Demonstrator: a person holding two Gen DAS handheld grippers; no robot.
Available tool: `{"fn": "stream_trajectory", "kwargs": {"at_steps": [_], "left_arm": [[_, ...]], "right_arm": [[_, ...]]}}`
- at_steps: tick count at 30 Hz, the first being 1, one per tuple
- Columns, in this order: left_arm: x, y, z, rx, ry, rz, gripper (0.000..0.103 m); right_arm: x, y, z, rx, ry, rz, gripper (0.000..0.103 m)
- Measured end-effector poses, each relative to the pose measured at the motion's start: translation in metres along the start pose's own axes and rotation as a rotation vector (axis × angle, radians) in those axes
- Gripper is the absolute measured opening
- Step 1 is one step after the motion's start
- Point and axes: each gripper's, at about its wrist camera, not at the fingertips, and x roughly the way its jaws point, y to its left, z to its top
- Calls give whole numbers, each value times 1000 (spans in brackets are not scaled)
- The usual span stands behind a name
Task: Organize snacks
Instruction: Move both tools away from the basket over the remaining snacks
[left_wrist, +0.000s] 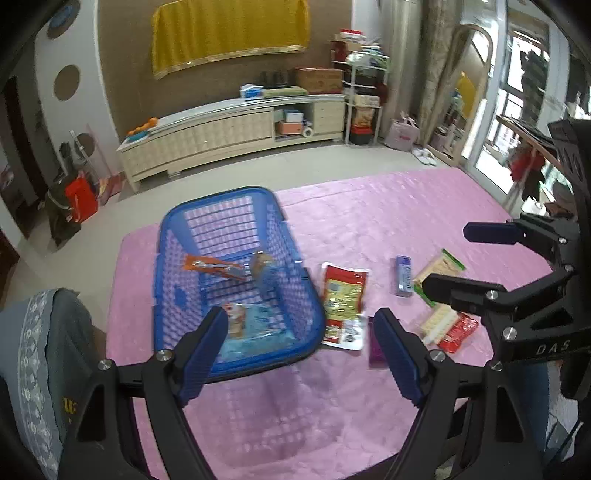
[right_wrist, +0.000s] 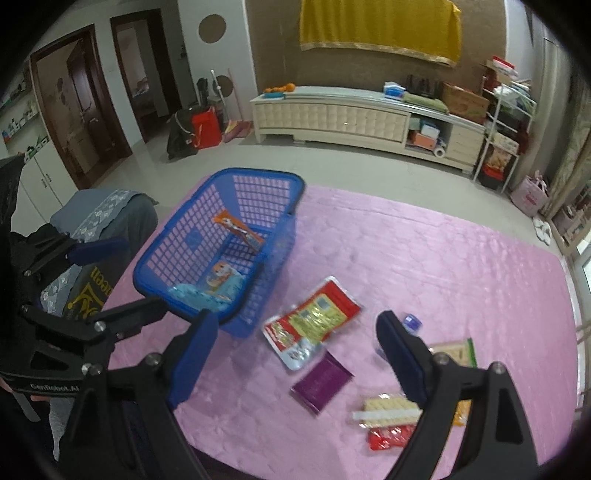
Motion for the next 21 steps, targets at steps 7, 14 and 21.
{"fn": "stream_trajectory", "kwargs": {"at_steps": [7,14,21], "left_arm": [[13,-45,4,52,25,-69,79],[28,-83,-7,91,32,-73,79],[56,-107,-26,112,79,-51,92]], "right_arm": [[-16,-42,-25,52,6,-33,90],[-21,-76,-55,83,32,-74,90],[-11,-94,-91,103,59,-109,91]]}}
